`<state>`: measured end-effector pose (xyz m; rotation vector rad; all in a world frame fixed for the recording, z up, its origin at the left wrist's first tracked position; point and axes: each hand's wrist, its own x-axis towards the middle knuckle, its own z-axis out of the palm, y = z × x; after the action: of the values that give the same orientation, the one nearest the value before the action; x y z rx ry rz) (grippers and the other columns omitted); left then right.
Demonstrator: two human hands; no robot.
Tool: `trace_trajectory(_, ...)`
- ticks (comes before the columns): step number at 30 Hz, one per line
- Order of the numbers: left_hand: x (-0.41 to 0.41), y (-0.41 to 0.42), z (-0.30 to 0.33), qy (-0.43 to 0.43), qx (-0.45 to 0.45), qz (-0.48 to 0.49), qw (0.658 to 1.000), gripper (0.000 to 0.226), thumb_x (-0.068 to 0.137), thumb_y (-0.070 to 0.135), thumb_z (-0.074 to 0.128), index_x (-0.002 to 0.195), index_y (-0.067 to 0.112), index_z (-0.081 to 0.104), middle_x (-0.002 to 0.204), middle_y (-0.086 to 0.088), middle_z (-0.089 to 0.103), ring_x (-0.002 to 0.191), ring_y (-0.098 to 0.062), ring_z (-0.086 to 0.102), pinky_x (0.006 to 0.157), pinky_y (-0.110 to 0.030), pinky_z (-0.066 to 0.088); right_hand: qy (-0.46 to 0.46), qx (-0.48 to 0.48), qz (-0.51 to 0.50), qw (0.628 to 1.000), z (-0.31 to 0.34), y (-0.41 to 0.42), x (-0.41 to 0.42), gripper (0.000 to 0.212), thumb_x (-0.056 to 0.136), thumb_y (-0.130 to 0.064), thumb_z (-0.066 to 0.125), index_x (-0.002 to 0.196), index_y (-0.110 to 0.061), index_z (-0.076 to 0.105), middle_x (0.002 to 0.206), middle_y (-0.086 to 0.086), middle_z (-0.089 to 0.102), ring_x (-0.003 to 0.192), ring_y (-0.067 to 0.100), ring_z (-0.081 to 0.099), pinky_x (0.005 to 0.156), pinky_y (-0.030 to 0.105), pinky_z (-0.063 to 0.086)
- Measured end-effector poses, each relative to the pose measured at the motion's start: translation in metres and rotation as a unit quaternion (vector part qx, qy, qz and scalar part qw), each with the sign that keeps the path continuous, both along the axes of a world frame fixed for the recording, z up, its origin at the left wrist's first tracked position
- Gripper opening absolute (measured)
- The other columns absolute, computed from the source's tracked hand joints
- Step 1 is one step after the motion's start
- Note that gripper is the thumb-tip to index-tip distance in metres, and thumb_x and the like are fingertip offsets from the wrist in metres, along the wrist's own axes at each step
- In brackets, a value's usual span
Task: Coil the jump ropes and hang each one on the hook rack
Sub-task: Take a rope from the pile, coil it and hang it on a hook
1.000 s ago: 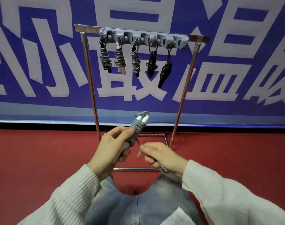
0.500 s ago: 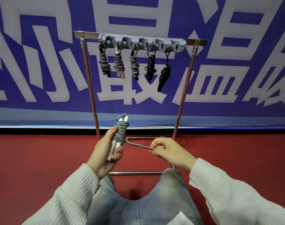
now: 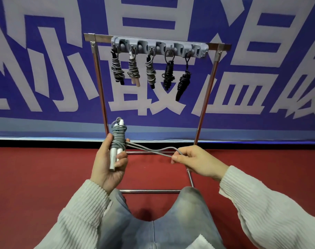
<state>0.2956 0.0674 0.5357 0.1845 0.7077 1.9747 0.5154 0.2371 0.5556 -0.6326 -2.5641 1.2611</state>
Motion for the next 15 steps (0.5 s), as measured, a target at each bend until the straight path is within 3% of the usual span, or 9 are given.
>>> trace_trajectory(2,-0.001,0.003,-0.005,0.007,-0.029,0.024,0.999,0.030,0.100,0.038,0.055,0.115,0.012,0.055,0.082,0.000,0.058,0.042,-0.004,0.037,0.028,-0.014,0.026,-0.008,0.017,0.006,1.000,0.003,0.000,0.000,0.028,0.105,-0.032,0.055,0.089,-0.017,0.073,0.051,-0.015,0.041,0.048,0.003,0.034,0.051,0.018,0.030)
trace_trajectory(6,0.000,0.002,-0.006,-0.026,0.005,0.002,1.000,0.030,0.102,0.041,0.051,0.109,0.012,0.057,0.088,-0.002,0.061,0.043,-0.004,0.037,0.029,-0.013,0.027,-0.011,-0.159,-0.051,0.986,-0.008,0.011,0.005,0.040,0.107,-0.038,0.048,0.086,-0.011,0.067,0.054,-0.006,0.032,0.045,0.009,0.025,0.043,0.023,0.021)
trace_trajectory(8,-0.003,0.000,-0.002,-0.027,0.022,0.001,0.999,0.033,0.102,0.043,0.051,0.110,0.011,0.057,0.090,-0.004,0.062,0.044,-0.004,0.038,0.030,-0.013,0.028,-0.016,-0.191,-0.062,0.980,-0.017,0.010,0.006,0.042,0.107,-0.039,0.048,0.074,-0.015,0.059,0.053,-0.006,0.031,0.045,0.009,0.024,0.043,0.021,0.021)
trace_trajectory(11,-0.005,0.003,0.001,-0.024,0.031,0.001,0.999,0.038,0.099,0.046,0.056,0.114,0.010,0.059,0.086,-0.004,0.059,0.046,-0.004,0.039,0.033,-0.013,0.029,-0.038,-0.093,-0.120,0.988,-0.029,-0.001,0.002,0.049,0.105,-0.039,0.049,0.060,-0.025,0.038,0.054,-0.006,0.031,0.051,0.013,0.025,0.051,0.027,0.025)
trace_trajectory(13,-0.005,0.009,-0.001,0.069,-0.019,0.026,0.997,0.033,0.097,0.038,0.063,0.116,0.011,0.060,0.082,-0.004,0.055,0.048,-0.005,0.039,0.034,-0.015,0.029,-0.030,0.020,-0.139,0.990,-0.035,-0.005,0.001,0.053,0.103,-0.043,0.051,0.059,-0.025,0.029,0.056,-0.004,0.027,0.055,0.014,0.026,0.057,0.033,0.023)
trace_trajectory(15,-0.007,0.017,-0.007,0.258,-0.135,0.066,0.954,0.027,0.097,0.033,0.068,0.105,0.008,0.061,0.076,-0.007,0.050,0.048,-0.009,0.040,0.037,-0.019,0.028,0.001,0.047,-0.122,0.991,-0.031,-0.002,0.005,0.056,0.102,-0.046,0.054,0.059,-0.024,0.027,0.057,-0.003,0.027,0.055,0.013,0.027,0.059,0.034,0.025)
